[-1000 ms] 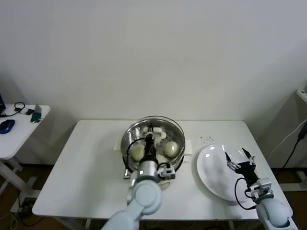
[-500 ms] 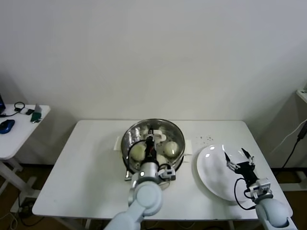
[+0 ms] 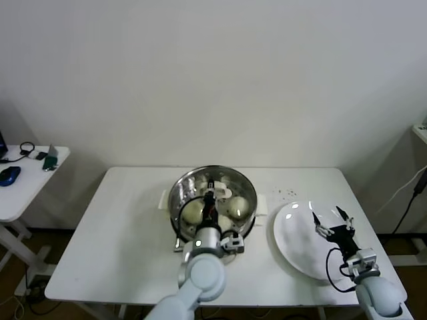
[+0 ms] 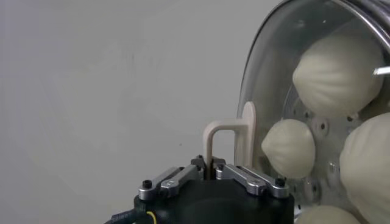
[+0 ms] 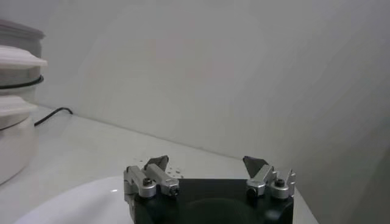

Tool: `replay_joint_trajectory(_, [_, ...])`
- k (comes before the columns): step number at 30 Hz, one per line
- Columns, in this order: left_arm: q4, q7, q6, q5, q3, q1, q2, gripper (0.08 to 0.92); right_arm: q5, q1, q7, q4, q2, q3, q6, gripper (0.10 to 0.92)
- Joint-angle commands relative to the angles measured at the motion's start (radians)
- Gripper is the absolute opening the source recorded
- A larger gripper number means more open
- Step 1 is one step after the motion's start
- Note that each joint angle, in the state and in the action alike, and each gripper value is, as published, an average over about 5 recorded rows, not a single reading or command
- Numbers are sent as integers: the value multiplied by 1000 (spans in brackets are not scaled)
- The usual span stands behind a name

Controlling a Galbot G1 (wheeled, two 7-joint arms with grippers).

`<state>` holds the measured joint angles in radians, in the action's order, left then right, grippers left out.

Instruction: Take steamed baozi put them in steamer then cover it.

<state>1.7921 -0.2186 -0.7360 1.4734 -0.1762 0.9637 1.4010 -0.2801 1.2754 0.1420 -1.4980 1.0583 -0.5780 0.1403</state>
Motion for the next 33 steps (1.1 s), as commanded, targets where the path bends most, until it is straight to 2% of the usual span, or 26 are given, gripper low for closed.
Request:
replay_joint_trajectory(1, [-7,-1,-32,8,-6,-4,-8,145,2,1,3,1,1,-3,2,823])
replay_joint_trajectory(23, [-2,-5,3,19,-4,15,-16,146,-27,8,32,-3,7,-20,-8,823])
replay_joint_trajectory(26, [16,-4,0,6,-10,14,-24,184,-35,10,35,-4,6,-23,-13,823])
replay_joint_trajectory(33, [84,21,-27,-61,-28,17,-64,383,-36,11,41,4,4,-29,-12,823])
